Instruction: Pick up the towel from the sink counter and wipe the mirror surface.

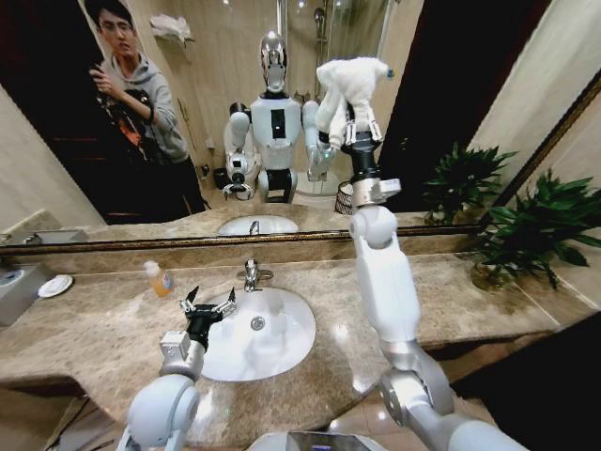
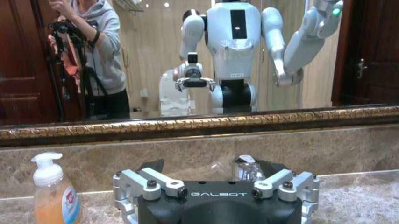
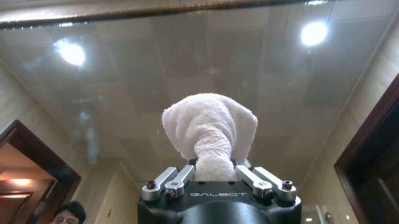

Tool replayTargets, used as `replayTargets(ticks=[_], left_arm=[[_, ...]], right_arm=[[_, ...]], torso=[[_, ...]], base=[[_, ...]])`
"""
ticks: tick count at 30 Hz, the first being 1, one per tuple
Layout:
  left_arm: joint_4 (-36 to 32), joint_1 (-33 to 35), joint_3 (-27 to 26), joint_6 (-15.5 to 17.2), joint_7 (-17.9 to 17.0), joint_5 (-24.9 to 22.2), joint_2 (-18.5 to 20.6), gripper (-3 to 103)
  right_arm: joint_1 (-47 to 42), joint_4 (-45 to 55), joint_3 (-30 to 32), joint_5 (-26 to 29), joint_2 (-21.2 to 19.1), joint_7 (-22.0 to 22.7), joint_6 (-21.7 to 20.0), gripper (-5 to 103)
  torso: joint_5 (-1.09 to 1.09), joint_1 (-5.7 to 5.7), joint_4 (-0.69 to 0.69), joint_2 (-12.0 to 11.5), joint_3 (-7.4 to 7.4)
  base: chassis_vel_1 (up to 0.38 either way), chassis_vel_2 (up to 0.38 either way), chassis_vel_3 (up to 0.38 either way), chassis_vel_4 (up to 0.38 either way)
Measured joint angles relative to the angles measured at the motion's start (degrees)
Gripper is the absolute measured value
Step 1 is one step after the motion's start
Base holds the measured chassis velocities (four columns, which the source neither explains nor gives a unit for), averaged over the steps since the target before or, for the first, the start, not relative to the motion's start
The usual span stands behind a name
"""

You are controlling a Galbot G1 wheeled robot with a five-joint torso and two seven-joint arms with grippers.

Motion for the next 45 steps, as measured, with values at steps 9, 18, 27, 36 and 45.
replayTargets(ticks=[9, 18, 27, 36, 45], left_arm=[[0.00, 0.02, 0.00, 0.00, 0.00, 0.00, 0.00, 100], [0.00, 0.01, 0.00, 0.00, 0.00, 0.00, 0.00, 100], [0.00, 0.02, 0.00, 0.00, 0.00, 0.00, 0.00, 100], [0.00, 0.02, 0.00, 0.00, 0.00, 0.00, 0.00, 100], [0.00, 0.02, 0.00, 0.00, 0.00, 0.00, 0.00, 100]], right_arm=[[0.01, -2.24, -1.73, -6.32, 0.49, -0.59, 0.13, 18], [1.84, -7.01, -5.52, -12.35, 0.52, -1.10, 0.26, 18], [1.66, -6.84, -2.66, -11.32, 0.63, -0.79, 0.60, 18], [1.04, -4.33, 6.81, -4.73, -0.74, 1.29, -0.42, 18], [-0.15, -5.00, 6.22, -3.44, -0.32, 0.86, -0.41, 18]], torso=[[0.00, -0.09, -0.01, 0.03, -0.03], [0.01, -0.07, -0.03, 0.03, -0.03], [-0.01, -0.08, 0.05, 0.04, -0.03], [0.02, -0.04, -0.02, 0.02, -0.01], [0.03, -0.06, -0.03, 0.03, -0.02]], base=[[0.000, 0.000, 0.000, 0.000], [0.000, 0.000, 0.000, 0.000], [0.000, 0.000, 0.000, 0.000], [0.000, 0.000, 0.000, 0.000], [0.000, 0.000, 0.000, 0.000]])
